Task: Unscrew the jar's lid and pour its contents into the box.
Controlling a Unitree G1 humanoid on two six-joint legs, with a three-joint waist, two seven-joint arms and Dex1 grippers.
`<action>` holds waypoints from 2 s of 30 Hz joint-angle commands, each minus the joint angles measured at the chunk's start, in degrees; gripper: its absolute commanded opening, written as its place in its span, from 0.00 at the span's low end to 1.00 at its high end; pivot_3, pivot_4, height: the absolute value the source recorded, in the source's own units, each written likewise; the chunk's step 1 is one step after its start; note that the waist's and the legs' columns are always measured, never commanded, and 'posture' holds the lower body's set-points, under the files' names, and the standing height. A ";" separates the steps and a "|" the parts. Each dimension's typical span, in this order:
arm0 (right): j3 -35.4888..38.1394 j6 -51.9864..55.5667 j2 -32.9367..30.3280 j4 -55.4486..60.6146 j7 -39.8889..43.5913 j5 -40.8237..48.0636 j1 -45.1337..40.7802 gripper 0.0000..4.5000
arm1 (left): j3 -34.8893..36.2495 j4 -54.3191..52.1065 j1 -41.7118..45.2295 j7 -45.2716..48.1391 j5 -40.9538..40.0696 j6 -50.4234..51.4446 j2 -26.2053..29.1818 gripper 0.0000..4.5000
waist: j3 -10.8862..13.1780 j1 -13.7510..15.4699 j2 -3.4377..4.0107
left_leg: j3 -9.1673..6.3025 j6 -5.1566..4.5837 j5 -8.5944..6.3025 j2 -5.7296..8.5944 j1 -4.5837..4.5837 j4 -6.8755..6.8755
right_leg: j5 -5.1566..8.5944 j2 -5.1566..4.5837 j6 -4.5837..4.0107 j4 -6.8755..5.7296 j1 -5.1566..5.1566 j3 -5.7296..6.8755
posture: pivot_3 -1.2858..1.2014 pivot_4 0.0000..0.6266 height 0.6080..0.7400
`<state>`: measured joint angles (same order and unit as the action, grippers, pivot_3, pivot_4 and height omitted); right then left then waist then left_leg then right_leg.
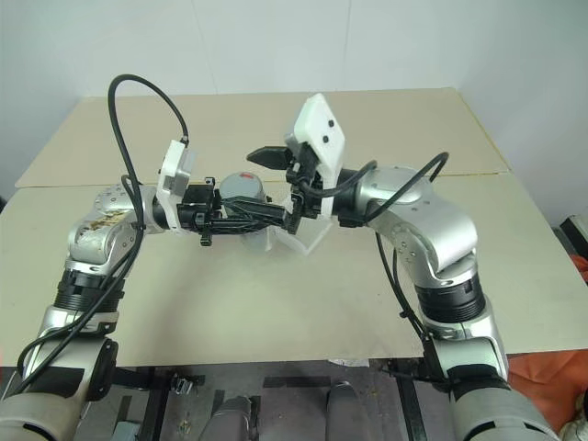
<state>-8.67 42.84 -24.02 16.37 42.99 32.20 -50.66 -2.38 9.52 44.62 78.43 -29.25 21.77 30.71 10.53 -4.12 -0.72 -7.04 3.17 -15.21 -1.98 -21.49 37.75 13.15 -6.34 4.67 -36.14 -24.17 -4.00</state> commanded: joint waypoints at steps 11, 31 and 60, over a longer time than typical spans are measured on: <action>-0.12 -2.94 1.82 -3.00 -0.17 -4.60 -2.31 1.00 | 0.96 -4.04 -0.24 -0.06 -0.99 0.01 1.15 0.43 | 0.00 -0.02 0.01 | -0.01 0.00 0.00 0.00 0.00 0.00 | 0.00 0.00 0.00 -0.01 0.00 0.00 | 0.52 0.24 1.00; 5.59 -2.25 -4.96 0.12 0.32 -1.82 1.36 1.00 | 0.82 -3.75 -0.10 0.72 -1.07 -0.61 2.23 0.43 | 0.00 0.02 0.01 | -0.01 0.00 0.00 0.00 0.00 0.00 | 0.00 0.00 0.00 0.00 0.00 0.00 | 0.52 0.24 1.00; 6.91 2.65 -8.40 9.82 0.99 7.04 4.76 1.00 | 0.24 -1.65 -0.52 -0.29 0.95 -2.61 0.72 0.43 | 0.01 0.06 0.00 | 0.00 -0.01 0.00 0.00 0.00 0.00 | 0.00 0.00 0.00 0.02 0.02 0.00 | 0.52 0.24 1.00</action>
<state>-1.94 44.91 -32.70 23.84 44.74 37.73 -44.14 -2.32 8.46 43.90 78.19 -28.37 20.48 31.56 10.54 -4.07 -0.71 -7.04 3.16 -15.21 -1.97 -21.49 37.75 13.15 -6.34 4.67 -36.11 -24.16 -4.00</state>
